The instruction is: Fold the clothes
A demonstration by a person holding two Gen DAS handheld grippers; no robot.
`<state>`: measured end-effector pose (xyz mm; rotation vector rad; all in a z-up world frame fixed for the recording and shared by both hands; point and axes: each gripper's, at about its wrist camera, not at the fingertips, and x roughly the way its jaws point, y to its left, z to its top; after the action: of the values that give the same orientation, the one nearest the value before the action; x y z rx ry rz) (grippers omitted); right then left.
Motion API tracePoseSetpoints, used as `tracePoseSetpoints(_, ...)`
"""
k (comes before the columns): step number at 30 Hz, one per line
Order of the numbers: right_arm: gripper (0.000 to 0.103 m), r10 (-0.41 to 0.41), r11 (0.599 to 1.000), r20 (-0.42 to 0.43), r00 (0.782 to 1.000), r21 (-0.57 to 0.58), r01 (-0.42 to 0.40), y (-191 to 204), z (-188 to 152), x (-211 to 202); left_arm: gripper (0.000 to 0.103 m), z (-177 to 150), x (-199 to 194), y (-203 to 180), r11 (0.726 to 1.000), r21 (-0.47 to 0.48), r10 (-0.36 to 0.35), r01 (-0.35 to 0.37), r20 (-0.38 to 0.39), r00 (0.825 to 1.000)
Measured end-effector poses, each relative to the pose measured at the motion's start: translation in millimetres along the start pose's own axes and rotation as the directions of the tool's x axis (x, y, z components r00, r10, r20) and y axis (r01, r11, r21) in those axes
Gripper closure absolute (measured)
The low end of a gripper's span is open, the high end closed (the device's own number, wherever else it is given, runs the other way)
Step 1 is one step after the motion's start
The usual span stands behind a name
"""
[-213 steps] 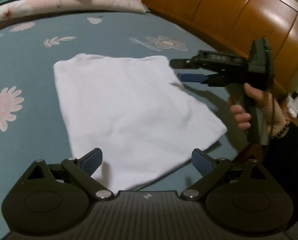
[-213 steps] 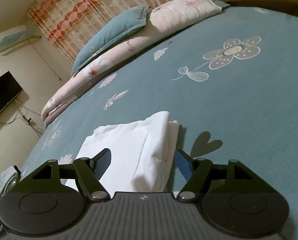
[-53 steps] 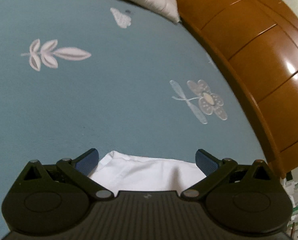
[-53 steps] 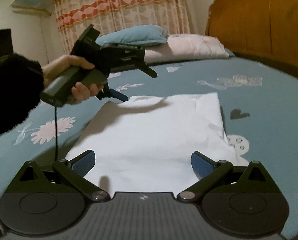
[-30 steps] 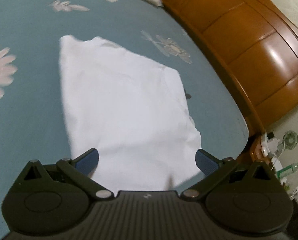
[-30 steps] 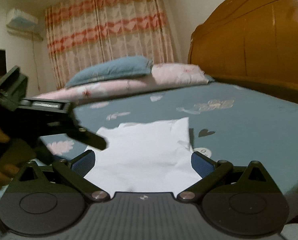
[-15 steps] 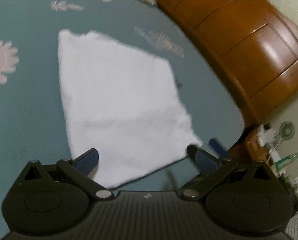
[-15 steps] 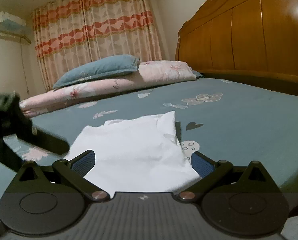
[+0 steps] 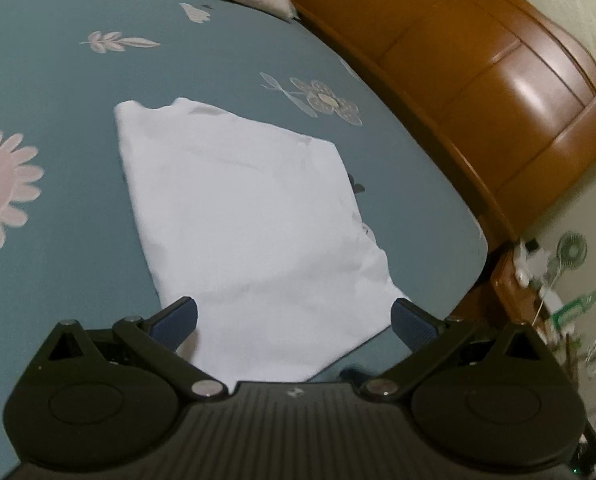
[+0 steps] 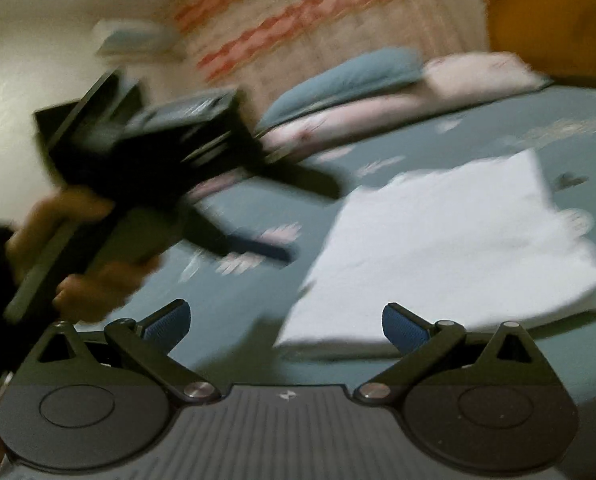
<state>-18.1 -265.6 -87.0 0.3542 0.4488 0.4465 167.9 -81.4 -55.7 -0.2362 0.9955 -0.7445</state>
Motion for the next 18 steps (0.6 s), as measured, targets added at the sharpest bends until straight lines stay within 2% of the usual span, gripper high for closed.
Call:
tracePoseSetpoints(3, 0.000, -0.002, 1.000, -0.050, 0.999, -0.002, 0.002, 4, -1, 17, 0.001, 2, 8, 4, 1.000, 0.014, -0.013, 0.013, -0.012, 1.000)
tracePoseSetpoints(6, 0.000, 0.010, 0.999, -0.091, 0.996, 0.050, -0.005, 0, -2, 29, 0.001, 3, 11, 9, 1.000, 0.010, -0.027, 0.027, -0.021, 0.999)
tracePoseSetpoints(13, 0.000, 0.031, 0.998, -0.127, 0.991, 0.060, -0.024, 7, -3, 41, 0.001, 5, 12, 18, 0.999, 0.018, -0.038, 0.038, -0.025, 0.999)
tracePoseSetpoints(18, 0.000, -0.007, 0.999, -0.127, 0.992, -0.040, 0.002, 20, 1, 49, 0.001, 4, 11, 23, 0.999, 0.012, -0.053, 0.053, -0.024, 0.998)
